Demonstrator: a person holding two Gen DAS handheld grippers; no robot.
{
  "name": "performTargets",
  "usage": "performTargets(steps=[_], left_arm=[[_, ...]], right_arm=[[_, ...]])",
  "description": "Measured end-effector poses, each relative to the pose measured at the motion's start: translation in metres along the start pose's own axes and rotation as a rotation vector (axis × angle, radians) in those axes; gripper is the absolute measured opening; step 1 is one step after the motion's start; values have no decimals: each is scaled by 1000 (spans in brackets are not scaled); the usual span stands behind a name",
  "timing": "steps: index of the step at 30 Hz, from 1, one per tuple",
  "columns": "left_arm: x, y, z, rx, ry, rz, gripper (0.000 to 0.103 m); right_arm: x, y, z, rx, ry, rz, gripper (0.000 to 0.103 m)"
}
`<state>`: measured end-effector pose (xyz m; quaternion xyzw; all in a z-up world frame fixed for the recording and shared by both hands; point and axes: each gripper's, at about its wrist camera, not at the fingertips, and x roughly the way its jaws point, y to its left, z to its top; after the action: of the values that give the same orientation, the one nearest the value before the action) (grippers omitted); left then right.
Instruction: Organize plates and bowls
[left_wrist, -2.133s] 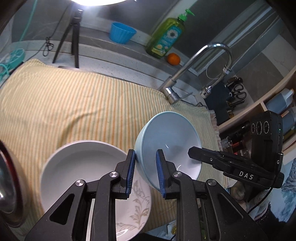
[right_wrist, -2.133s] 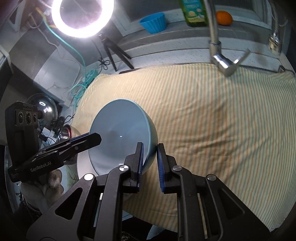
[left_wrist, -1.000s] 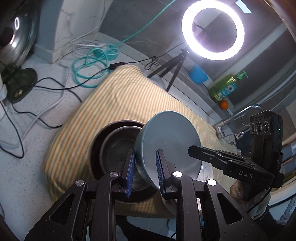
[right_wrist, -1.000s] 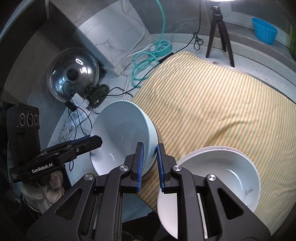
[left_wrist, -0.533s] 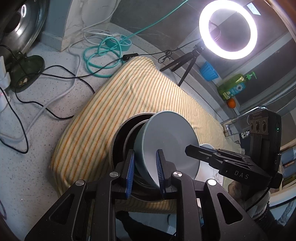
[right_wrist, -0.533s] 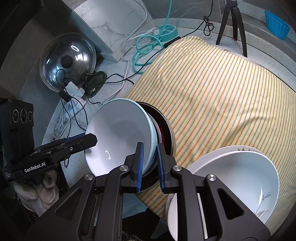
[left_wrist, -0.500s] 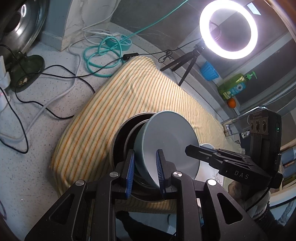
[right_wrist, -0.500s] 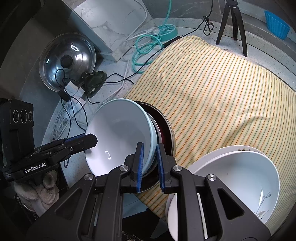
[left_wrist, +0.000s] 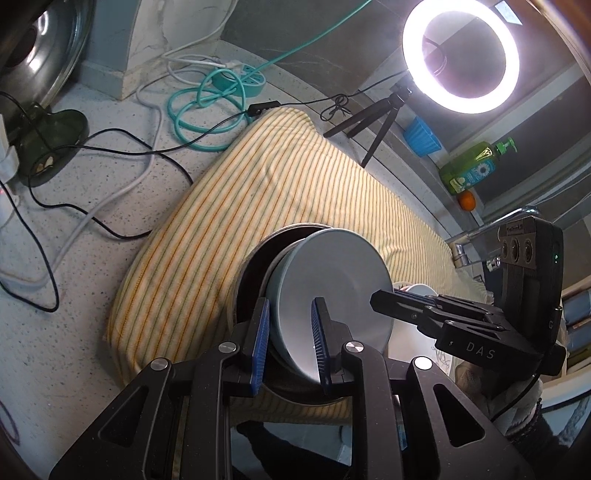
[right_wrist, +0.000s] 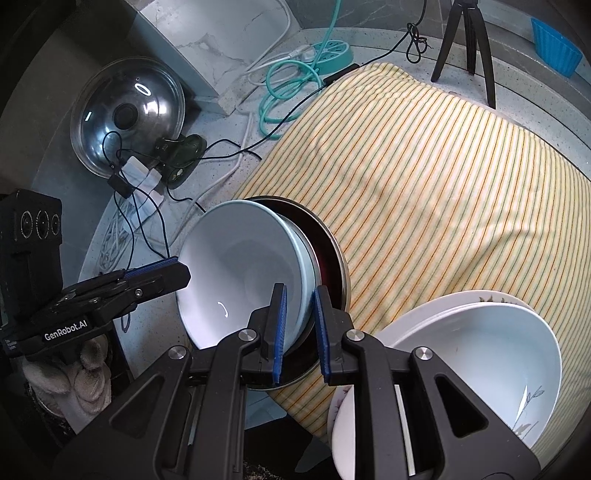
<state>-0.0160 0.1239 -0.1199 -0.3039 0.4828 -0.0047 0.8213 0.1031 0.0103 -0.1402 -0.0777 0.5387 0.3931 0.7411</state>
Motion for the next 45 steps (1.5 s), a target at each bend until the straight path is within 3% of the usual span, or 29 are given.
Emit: performTargets(steps=[6, 8, 11, 17, 24, 36, 40, 45], left_arm=[[-6, -1, 0, 0, -17, -5, 20], [-10, -1, 1, 4, -28, -1, 20], [-16, 1, 2, -3, -48, 1, 21], [-24, 17, 1, -52, -75, 7, 21], [-17, 32, -10, -101, -50, 10, 21], [-2, 39, -17, -123, -10, 3, 20], [3, 41, -17, -128, -2, 1, 20], [7, 43, -17, -133, 11, -14, 20]], right_arm=[[-3, 1, -1, -9, -3, 11, 18], [-7, 0, -1, -10, -13, 10, 29], [-15, -4, -2, 2, -39, 18, 36], [-31, -24, -7, 66, -84, 38, 36], [-32, -51, -14, 156, -86, 50, 36], [-11, -49, -19, 182, -40, 100, 36], [-2, -50, -20, 193, -17, 113, 26], [5, -49, -22, 199, -1, 130, 22]])
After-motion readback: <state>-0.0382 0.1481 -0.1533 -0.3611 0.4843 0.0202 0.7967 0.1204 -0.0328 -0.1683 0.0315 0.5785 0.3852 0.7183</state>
